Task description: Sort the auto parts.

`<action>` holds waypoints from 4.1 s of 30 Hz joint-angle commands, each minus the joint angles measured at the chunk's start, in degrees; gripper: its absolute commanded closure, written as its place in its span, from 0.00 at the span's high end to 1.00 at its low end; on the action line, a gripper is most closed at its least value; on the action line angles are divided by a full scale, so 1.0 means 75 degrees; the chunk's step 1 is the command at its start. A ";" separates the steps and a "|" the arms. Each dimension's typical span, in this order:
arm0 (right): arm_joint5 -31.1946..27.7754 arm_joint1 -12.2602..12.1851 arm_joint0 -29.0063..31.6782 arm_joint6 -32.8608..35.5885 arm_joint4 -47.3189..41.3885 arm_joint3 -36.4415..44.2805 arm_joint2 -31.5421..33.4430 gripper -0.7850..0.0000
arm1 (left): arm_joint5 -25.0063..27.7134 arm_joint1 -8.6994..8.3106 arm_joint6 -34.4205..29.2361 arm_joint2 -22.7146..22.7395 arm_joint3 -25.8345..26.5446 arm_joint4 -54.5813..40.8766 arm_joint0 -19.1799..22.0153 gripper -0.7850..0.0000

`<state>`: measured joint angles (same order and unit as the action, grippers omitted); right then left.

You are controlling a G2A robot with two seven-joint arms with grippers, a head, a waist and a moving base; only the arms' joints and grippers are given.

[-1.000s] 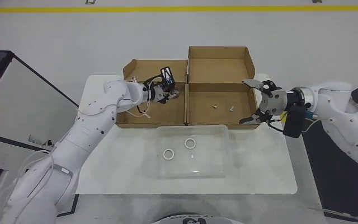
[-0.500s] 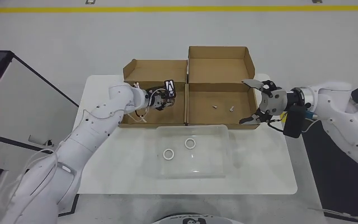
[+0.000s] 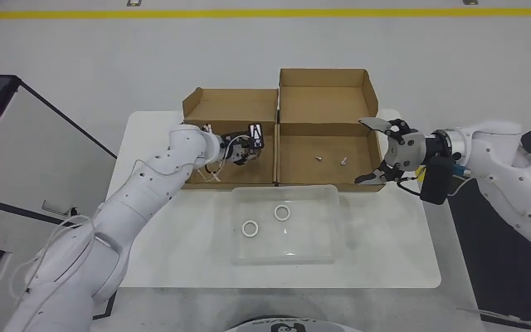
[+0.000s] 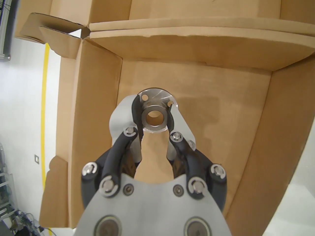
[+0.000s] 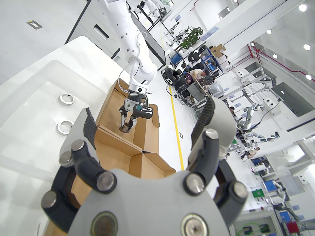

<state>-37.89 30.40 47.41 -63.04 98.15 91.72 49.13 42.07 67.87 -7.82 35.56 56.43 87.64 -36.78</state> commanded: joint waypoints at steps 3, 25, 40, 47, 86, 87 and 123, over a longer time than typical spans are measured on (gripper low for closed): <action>0.0000 0.0000 0.0000 0.0000 0.0000 0.0000 0.0000 1.00 | -0.0129 0.0134 0.0166 -0.0174 -0.0341 0.0255 0.0132 0.00; 0.0000 0.0000 0.0000 0.0000 0.0000 0.0000 0.0000 1.00 | -0.0090 0.0577 0.0624 -0.0377 -0.1326 0.0608 0.0539 0.64; 0.0000 0.0000 0.0000 0.0000 0.0000 0.0000 0.0000 1.00 | 0.0295 0.0249 0.0604 0.0669 -0.0114 -0.0065 0.0341 1.00; 0.0000 0.0000 0.0000 0.0000 0.0000 0.0000 0.0000 1.00 | 0.0862 -0.0225 -0.0263 0.1803 0.1745 -0.0683 -0.0451 1.00; 0.0000 0.0000 0.0000 0.0000 0.0000 0.0000 0.0000 1.00 | 0.1526 -0.1454 -0.5726 0.4032 0.7499 -0.4881 -0.4211 1.00; 0.0000 0.0000 0.0000 0.0000 0.0000 0.0000 0.0000 1.00 | 0.1526 -0.1454 -0.5726 0.4032 0.7499 -0.4881 -0.4211 1.00; 0.0000 0.0000 0.0000 0.0000 0.0000 0.0000 0.0000 1.00 | -0.2823 -0.2035 -1.0075 -0.1279 0.7879 -0.7794 0.0177 1.00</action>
<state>-37.89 30.40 47.41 -63.04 98.15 91.72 49.13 21.01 52.45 -83.29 26.72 115.87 29.19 -35.94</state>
